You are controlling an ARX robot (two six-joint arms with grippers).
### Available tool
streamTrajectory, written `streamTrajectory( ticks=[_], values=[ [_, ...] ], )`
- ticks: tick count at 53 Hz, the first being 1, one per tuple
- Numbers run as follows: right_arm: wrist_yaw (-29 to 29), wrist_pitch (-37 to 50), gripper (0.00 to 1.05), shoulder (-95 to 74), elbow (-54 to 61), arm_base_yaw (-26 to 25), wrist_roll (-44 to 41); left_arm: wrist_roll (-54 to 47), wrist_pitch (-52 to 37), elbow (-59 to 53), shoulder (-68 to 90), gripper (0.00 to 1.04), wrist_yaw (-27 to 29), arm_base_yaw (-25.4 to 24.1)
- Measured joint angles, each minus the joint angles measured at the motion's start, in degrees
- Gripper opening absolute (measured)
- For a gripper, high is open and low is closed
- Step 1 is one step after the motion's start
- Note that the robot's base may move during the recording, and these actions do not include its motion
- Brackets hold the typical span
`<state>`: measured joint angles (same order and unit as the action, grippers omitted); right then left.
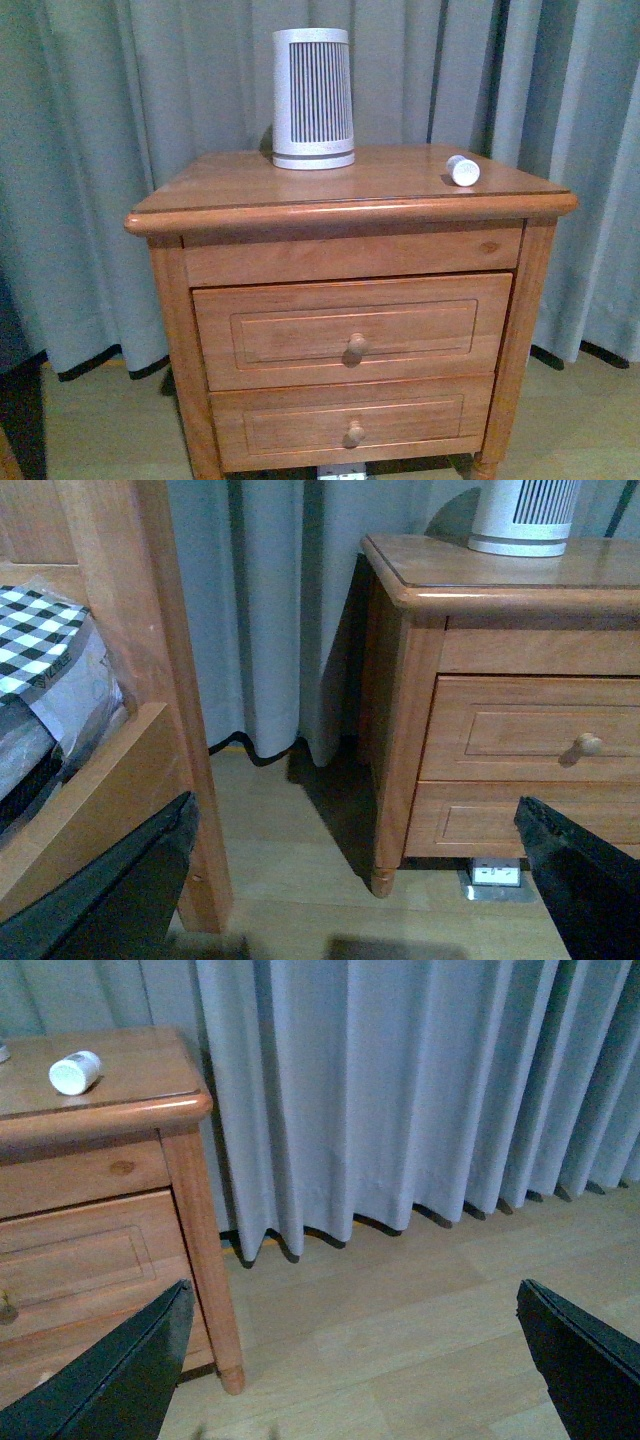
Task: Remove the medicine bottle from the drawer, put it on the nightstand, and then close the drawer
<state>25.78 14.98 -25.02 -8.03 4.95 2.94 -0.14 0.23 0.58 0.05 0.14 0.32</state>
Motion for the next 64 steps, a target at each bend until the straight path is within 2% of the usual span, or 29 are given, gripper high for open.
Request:
streamTrajectory(
  ticks=[13, 14, 15, 19, 21, 23, 44, 48, 54, 64],
  values=[
    [0.17, -0.74, 0.98, 3.96, 0.52, 0.37, -1.25, 0.00, 0.00, 0.00, 0.00, 0.98, -0.07, 0.00],
    [-0.13, -0.79, 0.98, 4.00, 0.52, 0.33, -1.27, 0.00, 0.00, 0.00, 0.00, 0.98, -0.07, 0.00],
    [-2.80, -1.38, 0.96, 4.46, 0.52, -0.28, -1.38, 0.00, 0.00, 0.00, 0.00, 0.98, -0.07, 0.00],
    [-17.81, -3.43, 0.83, 6.25, 1.25, -3.89, -1.88, 0.00, 0.00, 0.00, 0.00, 0.98, -0.09, 0.00],
    [-22.56, -3.65, 0.76, 7.10, 1.62, -4.31, -2.08, 0.00, 0.00, 0.00, 0.00, 0.98, -0.07, 0.00],
    [-24.68, -3.78, 0.71, 7.58, 1.92, -4.46, -2.27, 0.00, 0.00, 0.00, 0.00, 0.98, -0.07, 0.00],
    [-25.68, -6.05, 0.04, 13.03, 5.09, -4.79, -2.58, 0.00, 0.00, 0.00, 0.00, 0.98, -0.09, 0.00],
    [-25.66, -6.69, 0.03, 14.10, 5.55, -4.81, -2.75, 0.00, 0.00, 0.00, 0.00, 0.98, -0.09, 0.00],
    [-25.66, -14.36, 0.03, 21.99, 6.82, -4.83, -2.73, 0.00, 0.00, 0.00, 0.00, 0.98, -0.02, 0.00],
    [-25.81, -14.91, 0.03, 24.50, 7.19, -4.83, -2.75, 0.00, 0.00, 0.00, 0.00, 0.98, -0.07, 0.00]
  ],
)
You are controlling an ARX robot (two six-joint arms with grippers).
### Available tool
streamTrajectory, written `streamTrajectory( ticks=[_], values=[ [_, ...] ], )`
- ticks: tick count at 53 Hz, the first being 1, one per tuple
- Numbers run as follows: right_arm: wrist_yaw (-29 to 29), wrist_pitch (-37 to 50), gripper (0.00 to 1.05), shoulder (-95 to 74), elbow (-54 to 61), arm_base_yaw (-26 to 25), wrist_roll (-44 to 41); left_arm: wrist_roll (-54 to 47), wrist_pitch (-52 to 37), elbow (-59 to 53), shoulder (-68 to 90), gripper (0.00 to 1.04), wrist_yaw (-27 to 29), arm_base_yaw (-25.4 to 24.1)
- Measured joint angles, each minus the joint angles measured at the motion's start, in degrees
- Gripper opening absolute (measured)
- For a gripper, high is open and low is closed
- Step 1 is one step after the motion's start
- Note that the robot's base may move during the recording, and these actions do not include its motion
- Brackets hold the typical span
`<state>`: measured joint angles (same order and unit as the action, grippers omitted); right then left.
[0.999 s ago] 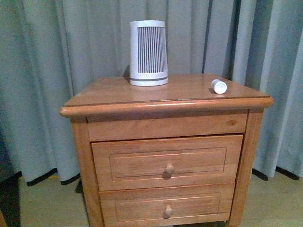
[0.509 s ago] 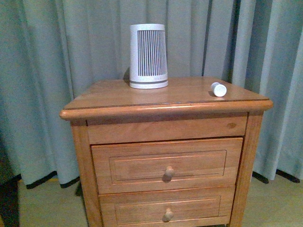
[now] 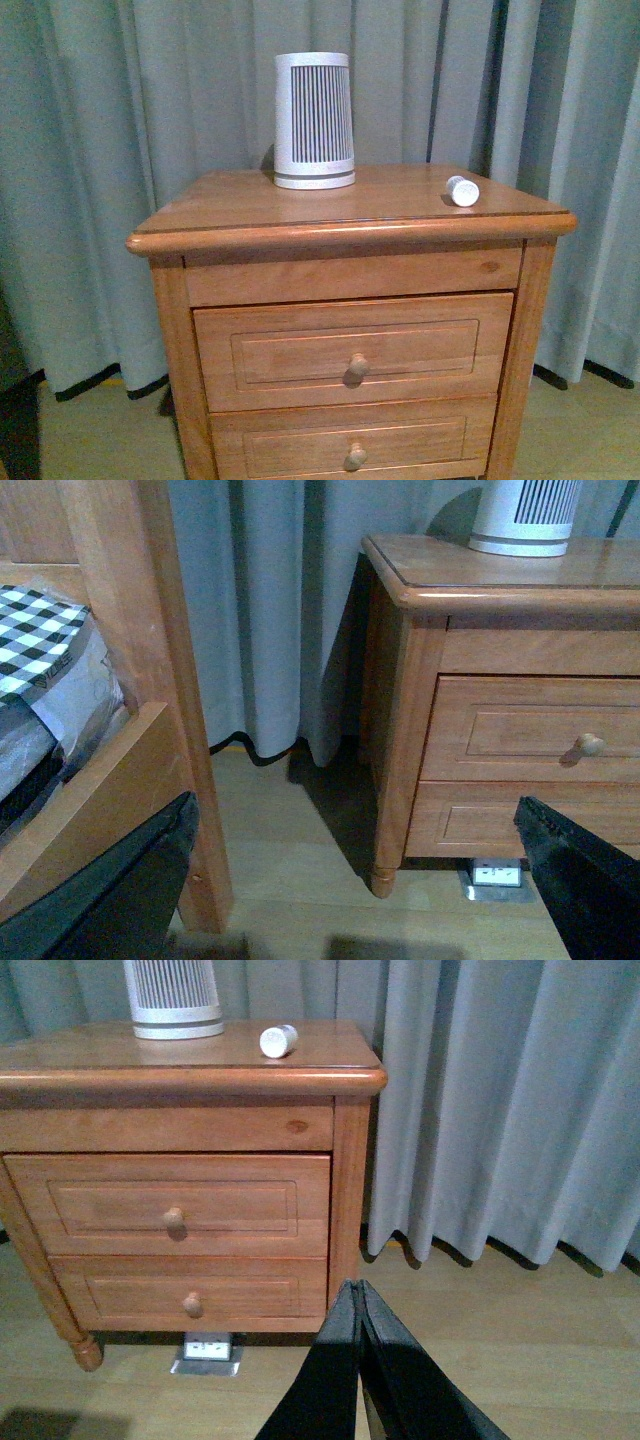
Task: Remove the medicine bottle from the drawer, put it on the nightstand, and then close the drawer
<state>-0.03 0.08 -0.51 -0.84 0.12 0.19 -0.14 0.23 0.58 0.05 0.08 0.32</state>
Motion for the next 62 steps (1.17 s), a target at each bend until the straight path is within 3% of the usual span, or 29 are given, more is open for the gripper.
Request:
streamTrajectory(
  ticks=[8, 35, 62],
  values=[
    [0.00, 0.00, 0.05, 0.04, 0.00, 0.00, -0.07, 0.00, 0.00, 0.00, 0.00, 0.98, -0.04, 0.00],
    [0.02, 0.00, 0.96, 0.09, 0.00, 0.00, -0.02, 0.00, 0.00, 0.00, 0.00, 0.98, -0.04, 0.00],
    [0.02, 0.00, 0.98, 0.09, 0.00, 0.00, -0.02, 0.00, 0.00, 0.00, 0.00, 0.98, -0.04, 0.00]
  ],
)
